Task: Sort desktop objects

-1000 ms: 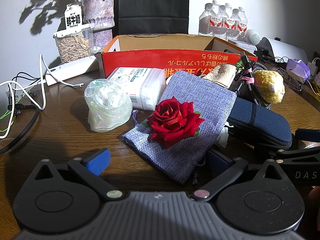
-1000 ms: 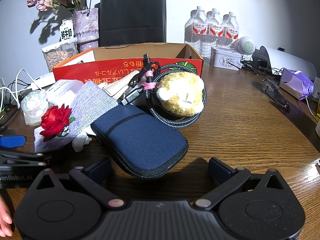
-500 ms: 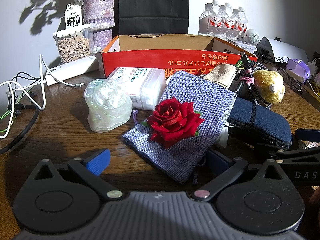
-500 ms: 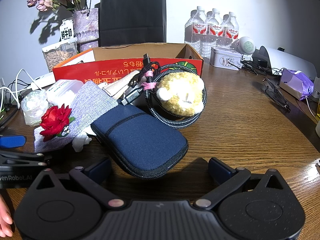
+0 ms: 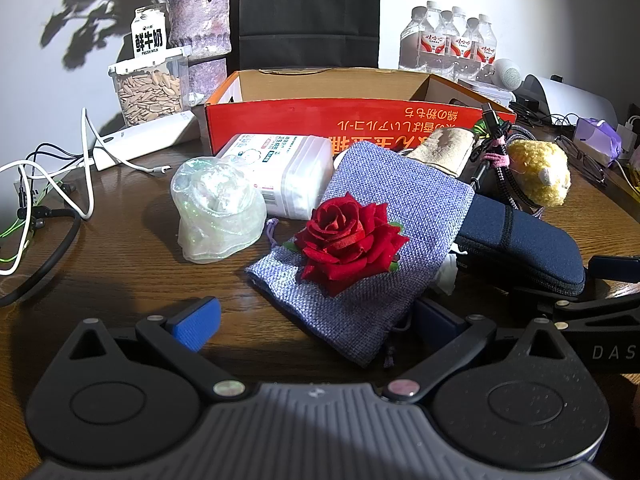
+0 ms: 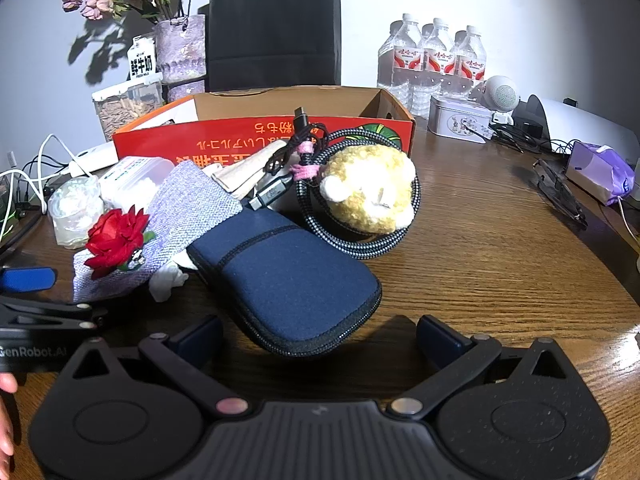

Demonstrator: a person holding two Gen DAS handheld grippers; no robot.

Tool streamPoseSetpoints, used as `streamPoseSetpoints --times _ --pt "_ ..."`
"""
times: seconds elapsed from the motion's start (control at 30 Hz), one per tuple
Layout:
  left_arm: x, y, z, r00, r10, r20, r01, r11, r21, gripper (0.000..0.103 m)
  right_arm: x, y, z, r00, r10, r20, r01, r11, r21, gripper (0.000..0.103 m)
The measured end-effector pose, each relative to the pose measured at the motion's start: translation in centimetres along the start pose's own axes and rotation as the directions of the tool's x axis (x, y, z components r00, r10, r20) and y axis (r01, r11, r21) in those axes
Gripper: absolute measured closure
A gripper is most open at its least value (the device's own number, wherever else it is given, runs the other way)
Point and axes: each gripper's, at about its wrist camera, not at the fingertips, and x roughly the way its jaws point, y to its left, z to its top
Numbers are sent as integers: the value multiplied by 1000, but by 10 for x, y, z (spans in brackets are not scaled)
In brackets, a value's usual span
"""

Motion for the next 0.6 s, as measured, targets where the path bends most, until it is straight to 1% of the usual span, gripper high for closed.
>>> streamPoseSetpoints --times 0.27,0.33,0.4,0.43,0.5,0.57,0.6 --pt "1 -1 1 1000 -4 2 4 1000 8 0 -1 2 -1 1000 -6 0 6 1000 0 0" --pt "-1 0 2 1000 4 -5 -4 1000 4 0 -2 2 -1 1000 4 0 -4 1000 -7 0" --pt "-7 2 1 1000 -7 -7 7 1000 3 0 -8 0 -3 1000 20 -8 -20 1000 -14 0" --pt "-14 4 -1 1000 -15 17 15 1000 -5 0 -14 -1 -6 1000 21 13 -21 1000 -9 0" --pt "-29 7 -6 995 -26 95 27 1000 -8 0 -35 -5 -13 994 16 105 -16 1000 1 0" --pt "-44 11 -14 982 -39 184 40 999 -2 0 -56 -8 -20 979 9 203 -9 1000 -4 0" --pt "-49 12 -18 976 -63 211 64 998 2 0 -65 -10 -23 970 13 244 -9 1000 -15 0"
